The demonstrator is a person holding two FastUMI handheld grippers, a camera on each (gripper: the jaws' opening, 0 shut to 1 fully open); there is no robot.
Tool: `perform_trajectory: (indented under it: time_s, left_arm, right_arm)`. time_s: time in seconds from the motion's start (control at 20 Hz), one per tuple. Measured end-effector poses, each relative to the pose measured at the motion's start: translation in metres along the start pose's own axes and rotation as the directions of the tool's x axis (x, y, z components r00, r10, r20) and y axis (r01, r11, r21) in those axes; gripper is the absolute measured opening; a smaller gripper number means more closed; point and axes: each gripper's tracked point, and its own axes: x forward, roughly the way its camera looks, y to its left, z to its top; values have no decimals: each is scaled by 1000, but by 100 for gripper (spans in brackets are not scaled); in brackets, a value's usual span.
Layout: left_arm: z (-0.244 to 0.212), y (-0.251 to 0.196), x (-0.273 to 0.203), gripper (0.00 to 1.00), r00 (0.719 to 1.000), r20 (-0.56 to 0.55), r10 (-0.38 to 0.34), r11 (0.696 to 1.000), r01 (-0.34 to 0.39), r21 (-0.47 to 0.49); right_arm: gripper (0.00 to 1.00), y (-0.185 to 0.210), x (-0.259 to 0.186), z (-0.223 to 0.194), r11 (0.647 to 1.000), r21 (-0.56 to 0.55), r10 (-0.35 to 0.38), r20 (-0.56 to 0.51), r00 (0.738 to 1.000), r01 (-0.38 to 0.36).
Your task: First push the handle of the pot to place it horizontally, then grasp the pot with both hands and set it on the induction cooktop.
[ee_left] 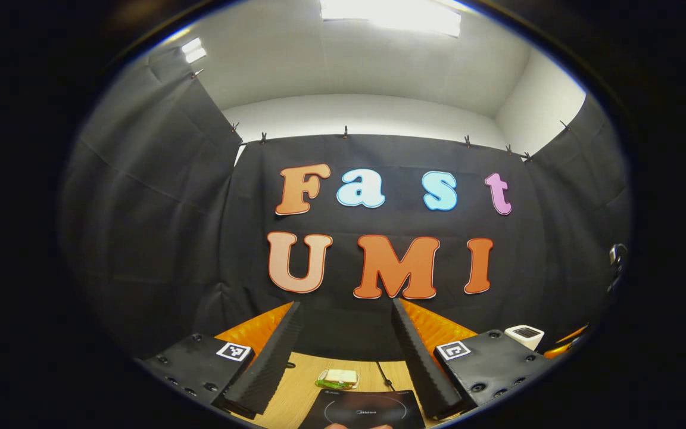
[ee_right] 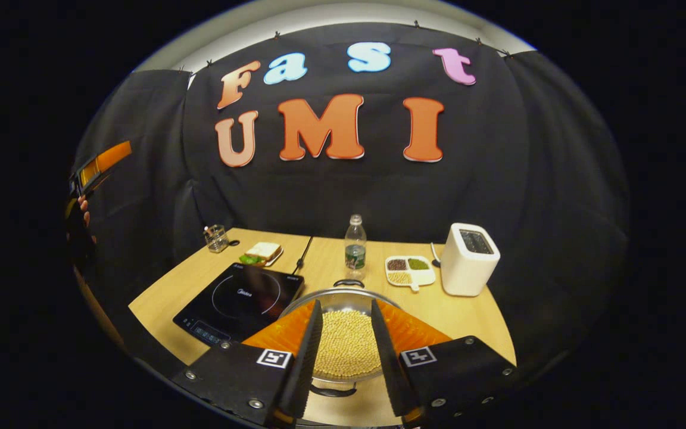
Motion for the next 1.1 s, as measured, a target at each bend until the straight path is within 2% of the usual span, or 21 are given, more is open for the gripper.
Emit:
perform_trajectory:
  time_s: [0.2, 0.25, 0.35, 0.4, 0.5, 0.65, 0.75, 0.9, 1.1]
  left_arm:
    - [-5, 10, 2, 97, 1000, -9, 14, 1000, -14, 0]
    - [-7, 12, 3, 97, 1000, -11, 18, 1000, -18, 1]
    - [-10, 17, 2, 97, 1000, -15, 24, 1000, -24, -1]
    - [-12, 20, 3, 97, 999, -17, 27, 1000, -27, -1]
    - [-14, 24, 3, 97, 999, -23, 30, 1000, -30, -4]
    - [-21, 29, 4, 97, 999, -41, 28, 1000, -28, -6]
    - [-22, 33, 5, 98, 998, -47, 31, 1000, -31, -3]
    - [-23, 40, 6, 97, 998, -51, 48, 999, -48, 5]
    - [-27, 35, 6, 96, 997, -60, 38, 999, -38, -2]
  right_arm:
    - [38, 26, 24, -51, 998, 14, 70, -189, 980, -69]
    - [35, 33, 27, -61, 995, 32, 101, -230, 968, -96]
    - [24, 53, 28, -81, 989, 54, 150, -301, 942, -140]
    - [18, 58, 29, -88, 987, 53, 160, -330, 930, -151]
    - [12, 67, 35, -103, 983, 58, 181, -383, 906, -172]
    - [8, 85, 33, -129, 969, 146, 247, -476, 844, -201]
    - [7, 82, 30, -137, 972, 128, 235, -503, 832, -197]
    - [0, 89, 28, -153, 965, 139, 263, -547, 795, -223]
    - [0, 92, 26, -169, 957, 172, 290, -584, 758, -233]
